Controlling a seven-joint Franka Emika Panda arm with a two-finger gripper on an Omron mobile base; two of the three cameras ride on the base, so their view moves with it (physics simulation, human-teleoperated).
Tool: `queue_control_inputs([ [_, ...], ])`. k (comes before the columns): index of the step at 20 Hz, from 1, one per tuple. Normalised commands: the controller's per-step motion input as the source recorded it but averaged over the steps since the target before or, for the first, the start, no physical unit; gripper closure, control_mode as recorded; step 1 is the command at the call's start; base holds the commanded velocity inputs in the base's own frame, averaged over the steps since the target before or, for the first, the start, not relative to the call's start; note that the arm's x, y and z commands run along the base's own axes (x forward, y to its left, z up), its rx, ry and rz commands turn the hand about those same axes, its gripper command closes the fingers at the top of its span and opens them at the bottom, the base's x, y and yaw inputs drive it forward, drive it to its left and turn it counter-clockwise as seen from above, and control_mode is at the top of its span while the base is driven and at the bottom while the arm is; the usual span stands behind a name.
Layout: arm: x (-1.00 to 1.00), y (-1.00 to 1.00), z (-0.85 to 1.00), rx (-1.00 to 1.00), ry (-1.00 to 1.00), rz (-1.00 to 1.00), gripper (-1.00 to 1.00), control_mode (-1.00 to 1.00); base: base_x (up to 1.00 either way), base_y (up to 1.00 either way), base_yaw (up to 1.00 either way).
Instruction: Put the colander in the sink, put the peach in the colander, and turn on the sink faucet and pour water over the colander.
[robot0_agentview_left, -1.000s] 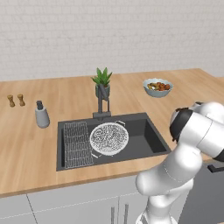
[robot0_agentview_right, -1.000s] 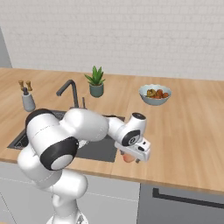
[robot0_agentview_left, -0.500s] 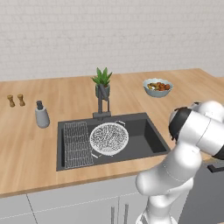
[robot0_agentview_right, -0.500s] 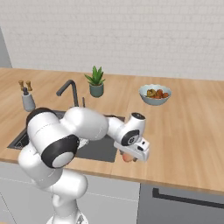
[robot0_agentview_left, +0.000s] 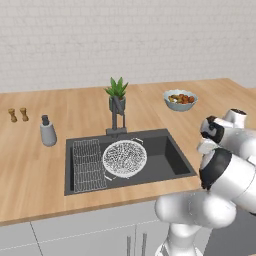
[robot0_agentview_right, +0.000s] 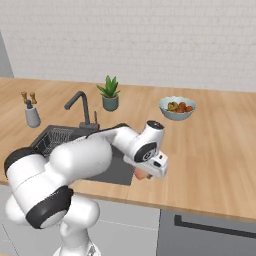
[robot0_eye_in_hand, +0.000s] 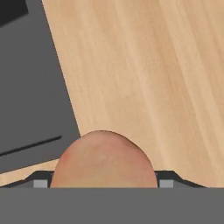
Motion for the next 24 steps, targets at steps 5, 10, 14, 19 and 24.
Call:
queue_control_inputs([
  [5,0.0,0.95,0.65,0.0,-0.13,0.0,1.0,-1.0,0.0,0.0,0.0],
  [10,0.1,1.0,0.16,0.0,-0.1,0.0,1.0,-1.0,0.0,0.0,0.0],
  [14,0.38,0.99,0.0,-0.04,-0.06,0.01,1.0,-1.0,0.0,0.0,0.0],
  [19,0.82,0.74,0.0,-0.02,0.0,0.05,1.0,-1.0,0.0,0.0,0.0],
  [24,0.85,0.36,0.0,0.0,-0.02,0.17,1.0,-1.0,0.0,0.0,0.0],
])
